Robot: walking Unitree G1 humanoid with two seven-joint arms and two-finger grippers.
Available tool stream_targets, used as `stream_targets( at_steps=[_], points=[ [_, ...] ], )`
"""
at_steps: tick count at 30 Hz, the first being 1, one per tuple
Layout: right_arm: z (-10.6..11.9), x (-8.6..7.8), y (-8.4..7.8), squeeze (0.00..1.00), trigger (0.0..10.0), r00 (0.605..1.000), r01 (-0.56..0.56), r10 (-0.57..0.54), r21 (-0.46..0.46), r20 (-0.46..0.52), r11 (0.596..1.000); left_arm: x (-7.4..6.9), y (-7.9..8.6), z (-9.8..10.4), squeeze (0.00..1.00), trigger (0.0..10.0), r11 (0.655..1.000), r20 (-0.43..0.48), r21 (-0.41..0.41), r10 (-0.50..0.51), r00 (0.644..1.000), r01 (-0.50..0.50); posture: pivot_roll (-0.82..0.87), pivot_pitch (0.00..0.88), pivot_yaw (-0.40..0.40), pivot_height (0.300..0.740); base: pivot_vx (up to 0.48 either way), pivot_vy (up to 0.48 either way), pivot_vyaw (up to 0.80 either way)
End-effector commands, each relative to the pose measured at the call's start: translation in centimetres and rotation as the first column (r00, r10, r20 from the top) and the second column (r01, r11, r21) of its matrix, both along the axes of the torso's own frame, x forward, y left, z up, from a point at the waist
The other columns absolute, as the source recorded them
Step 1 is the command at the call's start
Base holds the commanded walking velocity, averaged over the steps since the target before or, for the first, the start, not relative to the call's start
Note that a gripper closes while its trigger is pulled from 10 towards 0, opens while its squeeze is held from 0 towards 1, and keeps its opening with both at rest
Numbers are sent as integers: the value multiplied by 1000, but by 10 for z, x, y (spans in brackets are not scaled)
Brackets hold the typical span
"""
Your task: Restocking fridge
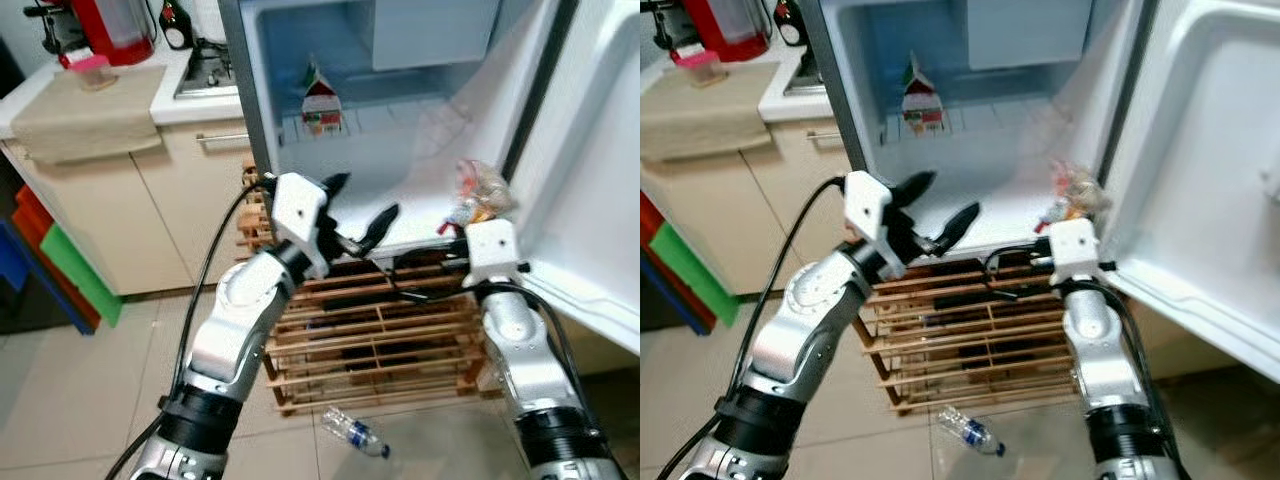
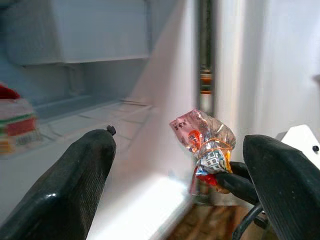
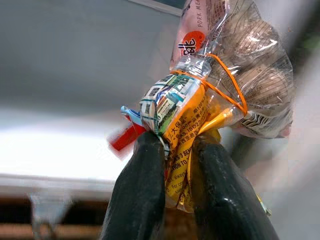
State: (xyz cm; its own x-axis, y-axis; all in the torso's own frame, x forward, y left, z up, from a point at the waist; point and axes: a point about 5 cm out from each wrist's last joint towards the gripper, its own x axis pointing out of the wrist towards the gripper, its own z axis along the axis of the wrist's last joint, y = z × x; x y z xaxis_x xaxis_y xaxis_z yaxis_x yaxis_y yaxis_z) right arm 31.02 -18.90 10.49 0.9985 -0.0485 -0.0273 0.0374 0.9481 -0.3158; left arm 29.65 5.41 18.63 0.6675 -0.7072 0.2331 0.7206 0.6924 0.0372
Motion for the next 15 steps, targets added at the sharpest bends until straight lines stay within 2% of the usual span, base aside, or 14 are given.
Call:
stream_targets(
  at_steps=[1,3,10,14,15],
  points=[
    [9,6,15,0,10000,998,-51,51,8,43,999,2,6,8,0,10000,1000,32,13,10,999,-11,-120,0,52,740,480,0,0],
    [9,6,15,0,10000,998,-52,52,8,43,999,3,6,10,0,10000,1000,35,2,14,999,-14,-120,0,52,740,480,0,0],
    [6,11,22,0,10000,997,-81,81,37,8,996,0,3,22,0,10000,999,47,-40,-28,998,30,-113,0,50,740,0,0,0],
    [1,16,28,0,10000,994,-96,98,47,-37,994,-4,-3,23,0,10000,996,52,0,-92,994,92,-104,0,47,740,0,0,0],
    [-3,20,32,0,10000,991,-110,113,49,-70,993,-8,-7,22,0,10000,990,56,33,-141,988,139,-98,0,46,740,0,0,0]
  ],
)
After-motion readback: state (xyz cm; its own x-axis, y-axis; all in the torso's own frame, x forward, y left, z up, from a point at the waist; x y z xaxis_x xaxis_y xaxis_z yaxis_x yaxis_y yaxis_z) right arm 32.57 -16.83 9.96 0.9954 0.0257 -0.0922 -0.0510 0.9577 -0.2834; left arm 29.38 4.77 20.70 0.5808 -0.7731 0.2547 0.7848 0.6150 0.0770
